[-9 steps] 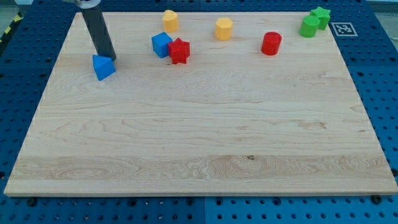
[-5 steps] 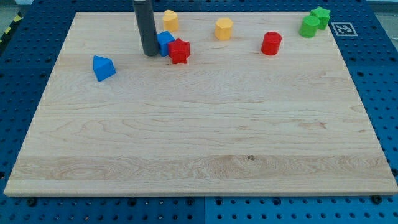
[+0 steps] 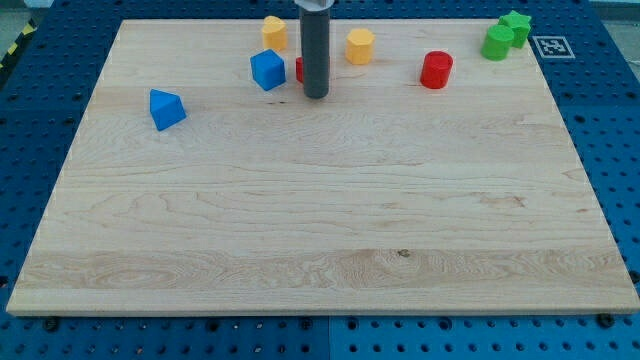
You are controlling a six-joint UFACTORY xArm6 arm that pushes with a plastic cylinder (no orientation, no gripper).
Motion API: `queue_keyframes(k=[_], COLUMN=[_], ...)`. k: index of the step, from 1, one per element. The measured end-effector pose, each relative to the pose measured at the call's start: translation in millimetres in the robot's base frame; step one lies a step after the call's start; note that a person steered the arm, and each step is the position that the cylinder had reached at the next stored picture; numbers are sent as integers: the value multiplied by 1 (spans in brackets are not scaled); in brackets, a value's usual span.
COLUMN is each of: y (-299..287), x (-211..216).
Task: Place the cube at the top left of the triangle
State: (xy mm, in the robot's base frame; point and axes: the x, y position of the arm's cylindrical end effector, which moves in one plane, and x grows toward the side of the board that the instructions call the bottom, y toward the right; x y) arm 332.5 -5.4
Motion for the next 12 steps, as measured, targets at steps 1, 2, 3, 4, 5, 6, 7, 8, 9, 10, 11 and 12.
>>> queue_keyframes(k=[1, 2, 3, 4, 5, 6, 7, 8, 9, 10, 11, 12], y=[1, -12, -36, -69, -111, -126, -135, -143, -157, -177, -185, -187], x=[-30, -38, -31, -18, -16, -38, -31, -8, -5, -5, -5, -5])
